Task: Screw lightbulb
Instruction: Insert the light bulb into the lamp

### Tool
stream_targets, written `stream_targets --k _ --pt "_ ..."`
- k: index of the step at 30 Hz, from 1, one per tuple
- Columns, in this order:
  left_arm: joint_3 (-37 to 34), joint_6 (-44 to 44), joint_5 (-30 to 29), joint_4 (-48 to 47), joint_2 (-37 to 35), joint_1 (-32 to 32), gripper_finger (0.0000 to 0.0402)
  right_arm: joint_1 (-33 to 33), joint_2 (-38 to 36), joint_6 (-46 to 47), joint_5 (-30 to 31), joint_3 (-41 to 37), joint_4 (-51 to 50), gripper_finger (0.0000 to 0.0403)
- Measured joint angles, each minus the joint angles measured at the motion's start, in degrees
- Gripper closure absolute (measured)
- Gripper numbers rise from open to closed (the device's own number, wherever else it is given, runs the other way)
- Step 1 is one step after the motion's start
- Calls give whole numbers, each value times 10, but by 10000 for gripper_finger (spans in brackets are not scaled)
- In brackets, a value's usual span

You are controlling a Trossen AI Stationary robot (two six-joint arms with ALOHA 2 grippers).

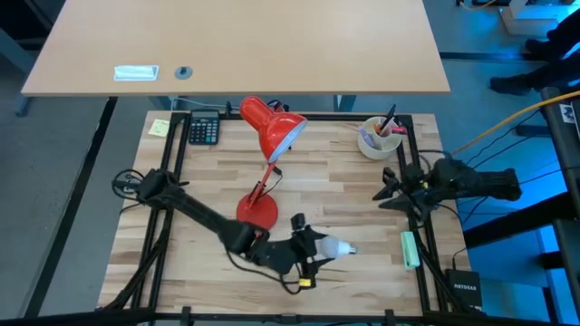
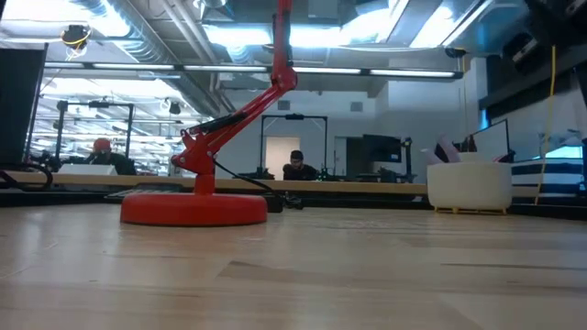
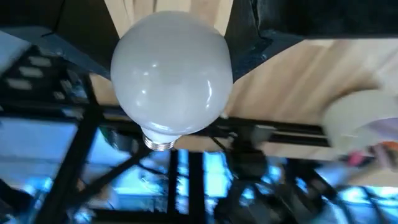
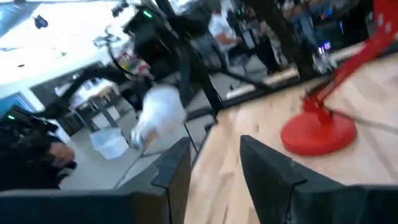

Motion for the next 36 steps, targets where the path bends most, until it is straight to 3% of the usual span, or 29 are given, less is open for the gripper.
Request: stream_targets --k 8,12,14,17,22,26,30,34,36 --pt "-31 -69 -159 5 3 -21 167 0 86 -55 17 -84 192 251" --pt "-42 -72 -234 15 4 -12 167 0 119 -100 17 -91 226 251" --pt "-42 -43 -224 22 4 0 167 0 134 -122 21 -91 234 251" --pt "-42 10 -158 11 -14 26 167 0 164 -155 27 -91 263 251" --pt "-41 46 -46 8 -110 45 167 -1 191 -164 27 -91 310 251" --pt "-40 57 -41 -37 -169 5 167 -1 192 -161 22 -91 310 251" --pt "-40 55 -120 -58 -180 -49 167 -1 192 -161 24 -91 320 251" --pt "-48 28 -265 -57 -152 -81 167 0 222 -159 37 -91 377 251" --pt "-66 3 -311 -56 -141 -82 167 0 248 -160 37 -91 425 251"
